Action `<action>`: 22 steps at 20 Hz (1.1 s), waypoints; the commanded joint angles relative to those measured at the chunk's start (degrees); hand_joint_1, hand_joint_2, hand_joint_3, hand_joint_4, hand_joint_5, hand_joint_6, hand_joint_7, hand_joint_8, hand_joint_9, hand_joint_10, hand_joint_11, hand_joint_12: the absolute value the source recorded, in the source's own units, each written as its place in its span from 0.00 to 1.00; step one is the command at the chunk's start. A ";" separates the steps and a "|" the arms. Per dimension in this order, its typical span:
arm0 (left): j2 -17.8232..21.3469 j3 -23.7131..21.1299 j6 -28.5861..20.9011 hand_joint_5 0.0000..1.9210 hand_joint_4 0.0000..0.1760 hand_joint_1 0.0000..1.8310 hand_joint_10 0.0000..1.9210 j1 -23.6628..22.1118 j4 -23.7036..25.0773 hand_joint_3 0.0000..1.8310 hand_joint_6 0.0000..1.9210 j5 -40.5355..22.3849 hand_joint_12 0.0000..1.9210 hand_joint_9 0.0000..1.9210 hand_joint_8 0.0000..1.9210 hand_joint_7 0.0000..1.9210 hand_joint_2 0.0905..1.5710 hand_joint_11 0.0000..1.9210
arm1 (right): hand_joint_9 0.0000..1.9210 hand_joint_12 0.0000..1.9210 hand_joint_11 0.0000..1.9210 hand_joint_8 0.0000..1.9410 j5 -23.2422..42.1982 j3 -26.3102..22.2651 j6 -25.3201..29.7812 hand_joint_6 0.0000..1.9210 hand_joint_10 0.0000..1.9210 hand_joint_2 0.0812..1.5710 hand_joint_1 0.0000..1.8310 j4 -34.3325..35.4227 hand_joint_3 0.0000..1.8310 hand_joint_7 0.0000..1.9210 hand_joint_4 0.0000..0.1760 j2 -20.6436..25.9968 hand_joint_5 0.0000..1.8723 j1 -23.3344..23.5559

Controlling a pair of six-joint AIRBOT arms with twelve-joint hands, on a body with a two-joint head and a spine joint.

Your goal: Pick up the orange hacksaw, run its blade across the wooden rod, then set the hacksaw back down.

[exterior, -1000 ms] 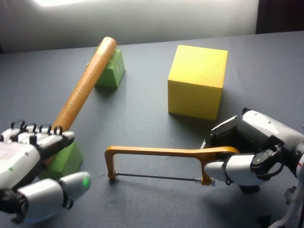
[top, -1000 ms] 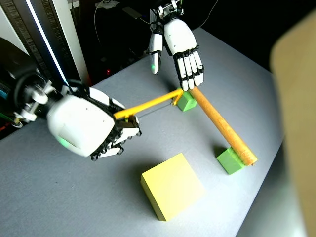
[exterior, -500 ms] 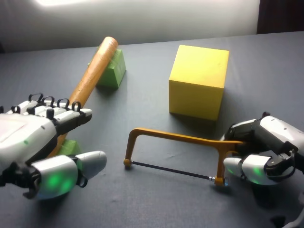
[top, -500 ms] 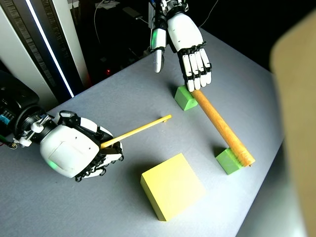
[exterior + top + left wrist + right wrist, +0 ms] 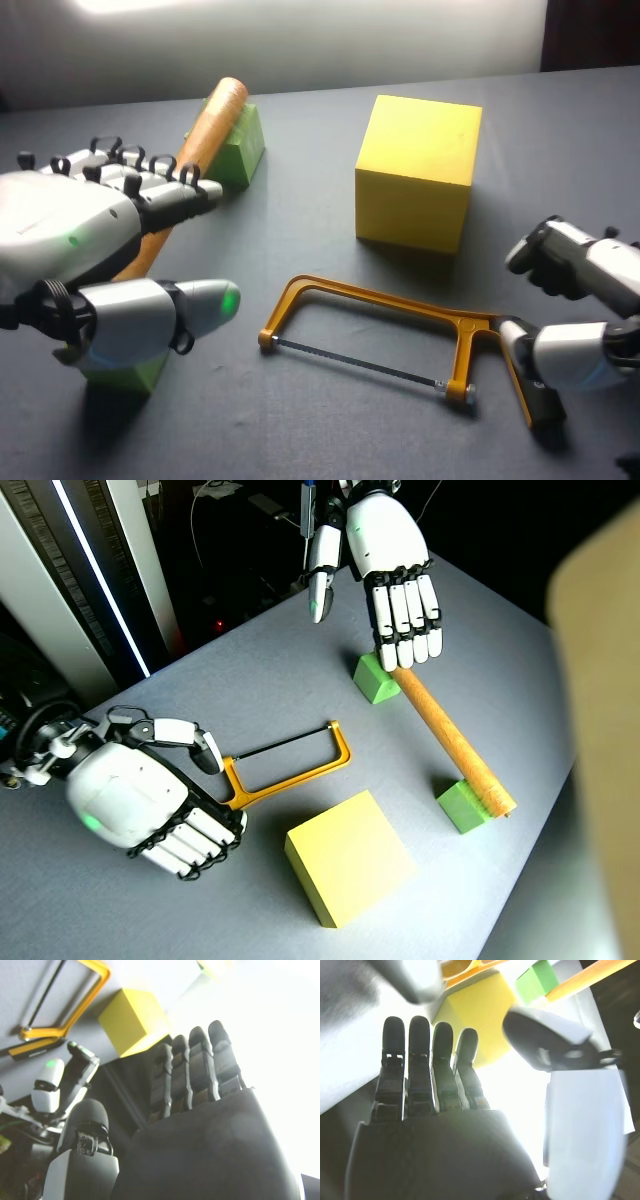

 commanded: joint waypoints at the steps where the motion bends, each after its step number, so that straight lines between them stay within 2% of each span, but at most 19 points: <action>1: 0.47 0.05 0.14 0.11 0.00 0.00 0.00 -0.66 1.79 0.00 0.00 -4.29 0.16 0.08 0.00 0.10 0.81 0.00 | 0.05 0.60 0.00 0.66 3.49 -0.51 -0.45 0.64 0.59 0.49 0.47 -3.08 0.42 0.01 0.00 1.09 0.03 0.48; 2: 0.46 0.05 0.14 0.11 0.00 0.00 0.00 -0.63 1.79 0.00 0.00 -4.35 0.16 0.08 0.00 0.11 0.81 0.00 | 0.08 0.70 0.01 0.66 3.06 -1.24 -1.38 0.62 0.61 0.59 0.39 -3.95 0.27 0.04 0.00 2.44 0.06 0.72; 3: 0.45 0.05 0.14 0.12 0.00 0.00 0.00 -0.62 1.79 0.00 0.00 -4.45 0.16 0.09 0.00 0.12 0.80 0.00 | 0.11 0.80 0.06 0.68 2.18 -1.93 -3.65 0.59 0.69 0.68 0.36 -4.75 0.11 0.07 0.00 3.90 0.11 0.89; 4: 0.45 0.05 0.14 0.22 0.00 0.00 0.04 -0.63 1.79 0.00 0.02 -4.57 0.38 0.24 0.02 0.27 0.82 0.03 | 0.13 0.93 0.11 0.81 1.55 -2.49 -5.69 0.68 0.87 0.71 0.33 -5.55 0.04 0.11 0.00 5.18 0.13 0.78; 5: 0.42 -0.01 0.10 0.32 0.00 0.04 0.24 -0.68 1.79 0.00 0.05 -4.84 0.57 0.30 0.13 0.36 0.82 0.09 | 0.14 0.99 0.15 0.96 1.38 -3.28 -5.68 0.83 0.97 0.73 0.29 -7.35 0.01 0.10 0.00 6.49 0.12 0.35; 6: 0.39 -0.11 -0.21 0.24 0.00 0.12 0.84 -0.76 1.79 0.00 0.73 -5.37 0.91 0.24 0.78 0.26 0.80 0.16 | 0.18 1.00 0.24 0.99 1.44 -3.85 -5.32 0.97 0.99 0.71 0.27 -9.33 0.00 0.13 0.00 7.58 0.14 -0.25; 7: 0.31 -0.28 -0.21 0.28 0.00 0.11 0.99 -0.98 1.79 0.00 0.99 -6.24 1.00 0.31 0.99 0.28 0.80 0.33 | 0.26 1.00 0.33 1.00 2.51 -4.37 -4.28 1.00 1.00 0.70 0.16 -12.40 0.00 0.23 0.00 8.77 0.19 -1.18; 8: 0.18 -0.38 0.04 0.28 0.00 0.11 0.99 -1.23 1.79 0.00 0.99 -6.43 1.00 0.31 0.99 0.28 0.80 0.33 | 0.26 1.00 0.33 1.00 3.99 -4.62 -3.44 1.00 1.00 0.70 0.16 -15.04 0.00 0.23 0.00 9.61 0.19 -1.91; 9: -0.13 -0.40 0.15 0.44 0.00 0.03 1.00 -1.41 1.79 0.00 1.00 -6.36 1.00 0.48 1.00 0.47 0.81 0.50 | 0.42 1.00 0.49 1.00 5.86 -4.75 -2.37 1.00 1.00 0.70 0.13 -18.98 0.00 0.39 0.00 10.46 0.33 -2.80; 10: -0.51 -0.39 0.44 0.63 0.00 0.10 1.00 -1.31 1.79 0.00 1.00 -6.15 1.00 0.69 1.00 0.69 0.82 0.72 | 0.60 1.00 0.68 1.00 8.59 -4.74 -1.27 1.00 1.00 0.74 0.17 -23.86 0.01 0.57 0.00 11.16 0.52 -3.87; 11: -0.90 -0.31 0.77 0.74 0.00 0.22 1.00 -1.03 1.79 0.00 1.00 -5.53 1.00 0.81 1.00 0.80 0.84 0.84 | 0.70 1.00 0.77 1.00 11.13 -4.72 -0.18 1.00 1.00 0.80 0.24 -28.46 0.01 0.67 0.00 11.57 0.62 -4.64; 12: -1.34 -0.24 0.82 0.81 0.00 0.49 1.00 -0.72 1.79 0.00 1.00 -5.32 1.00 0.89 1.00 0.87 0.84 0.93 | 0.75 1.00 0.82 1.00 12.86 -4.71 0.68 1.00 1.00 0.85 0.40 -31.96 0.01 0.72 0.00 11.76 0.68 -4.82; 13: -1.71 -0.24 0.82 0.83 0.41 0.60 1.00 -0.38 1.80 0.00 1.00 -5.33 1.00 0.91 1.00 0.88 0.84 0.96 | 0.76 1.00 0.84 1.00 14.22 -4.70 2.09 1.00 1.00 0.85 0.48 -34.68 0.01 0.73 0.00 11.75 0.68 -4.64; 14: -2.04 -0.31 0.82 0.81 0.88 0.65 1.00 -0.15 1.81 0.00 1.00 -5.43 1.00 0.91 1.00 0.87 0.84 0.95 | 0.76 1.00 0.83 1.00 14.80 -4.70 2.59 1.00 1.00 0.87 0.51 -35.91 0.01 0.73 0.00 11.72 0.68 -4.33; 15: -2.36 -0.41 0.38 0.81 0.98 0.60 1.00 -0.07 2.74 0.01 1.00 -5.86 1.00 0.89 1.00 0.87 0.87 0.93 | 0.77 1.00 0.84 1.00 14.86 -4.68 2.80 1.00 1.00 0.88 0.51 -36.32 0.01 0.74 0.00 11.68 0.67 -3.86; 16: -3.24 -0.46 -0.76 0.78 1.00 0.59 1.00 -0.12 3.72 0.00 1.00 -6.11 1.00 0.86 1.00 0.84 0.87 0.89 | 0.76 1.00 0.83 1.00 14.39 -4.34 2.88 1.00 1.00 0.88 0.50 -36.30 0.01 0.73 0.00 11.07 0.67 -2.90; 19: -4.11 -0.39 -1.49 0.75 1.00 0.55 1.00 -0.26 3.72 0.01 1.00 -6.74 1.00 0.84 1.00 0.82 0.87 0.86 | 0.75 1.00 0.82 1.00 12.89 -4.14 3.52 1.00 1.00 0.89 0.47 -36.29 0.01 0.73 0.00 10.84 0.66 -2.80; 22: -4.28 -0.43 -1.83 0.72 1.00 0.55 1.00 -0.50 3.72 0.00 1.00 -6.77 1.00 0.81 1.00 0.79 0.85 0.83 | 0.74 1.00 0.83 1.00 11.74 -4.12 4.54 1.00 1.00 0.88 0.46 -36.30 0.00 0.71 0.09 10.70 0.64 -2.41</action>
